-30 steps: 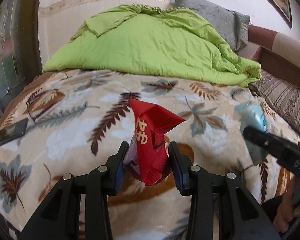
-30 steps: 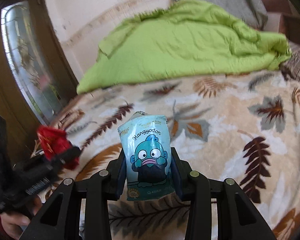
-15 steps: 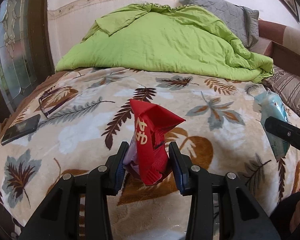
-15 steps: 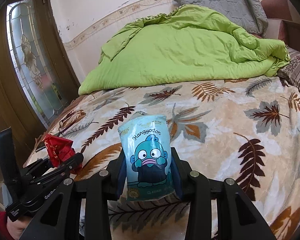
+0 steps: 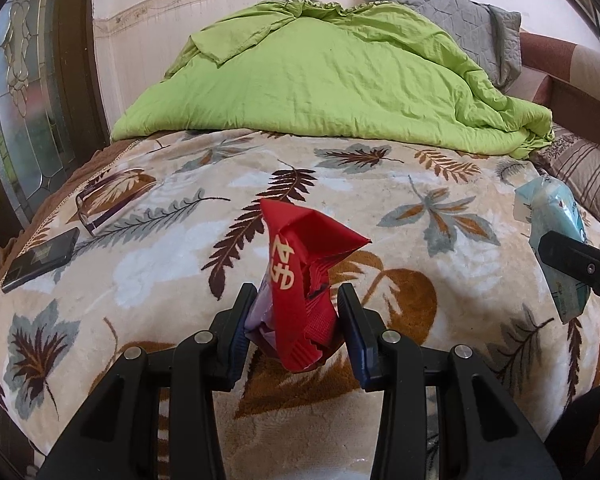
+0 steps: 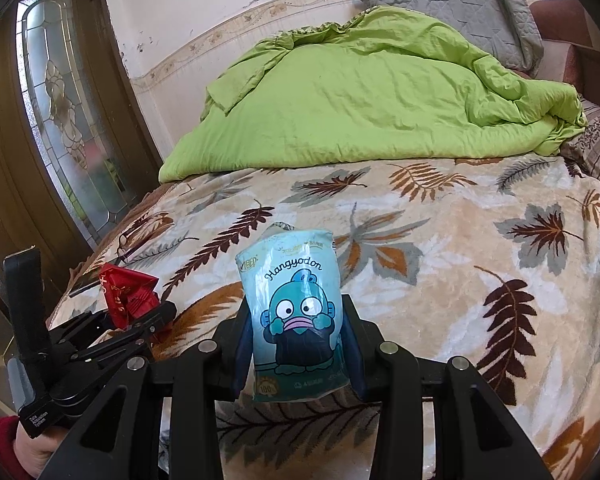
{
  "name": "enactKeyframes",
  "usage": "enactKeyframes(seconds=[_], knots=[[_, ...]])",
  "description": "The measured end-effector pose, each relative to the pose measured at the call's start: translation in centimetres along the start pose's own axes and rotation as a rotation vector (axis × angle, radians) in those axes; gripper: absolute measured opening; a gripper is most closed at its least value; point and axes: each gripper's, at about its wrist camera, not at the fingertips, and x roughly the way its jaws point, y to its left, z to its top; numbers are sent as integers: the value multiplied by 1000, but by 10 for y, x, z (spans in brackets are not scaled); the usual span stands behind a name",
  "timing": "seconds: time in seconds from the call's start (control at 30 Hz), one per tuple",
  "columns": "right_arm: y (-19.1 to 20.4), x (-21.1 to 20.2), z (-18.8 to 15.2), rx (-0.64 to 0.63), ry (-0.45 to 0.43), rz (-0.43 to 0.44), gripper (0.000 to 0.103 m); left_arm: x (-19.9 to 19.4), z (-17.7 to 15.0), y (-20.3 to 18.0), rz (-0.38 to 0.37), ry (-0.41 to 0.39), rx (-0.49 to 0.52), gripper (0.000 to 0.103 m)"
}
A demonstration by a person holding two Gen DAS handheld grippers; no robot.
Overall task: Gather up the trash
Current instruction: 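Lift the blue snack bag with the right tool while the left tool lifts the red wrapper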
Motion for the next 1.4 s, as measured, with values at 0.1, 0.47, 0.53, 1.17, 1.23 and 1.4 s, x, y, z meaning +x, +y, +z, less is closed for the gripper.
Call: enactKeyframes(seconds=[0.1, 0.47, 0.53, 1.17, 1.23, 1.4], knots=[[0, 0, 0, 0, 1, 1, 43, 0, 0, 0, -2, 0, 2, 40], [0, 0, 0, 1, 1, 1, 43, 0, 1, -1, -4, -2, 7, 40], [0, 0, 0, 2, 0, 2, 43, 0, 1, -2, -2, -3, 7, 40], [0, 1, 0, -2, 1, 1, 43, -2, 2, -5, -29, -10, 5, 40], [0, 1, 0, -2, 0, 1, 43, -2, 3, -5, -42, -9, 4, 40], [-1, -2, 0, 14, -6, 7, 43, -8, 2, -11, -77, -24, 23, 40]])
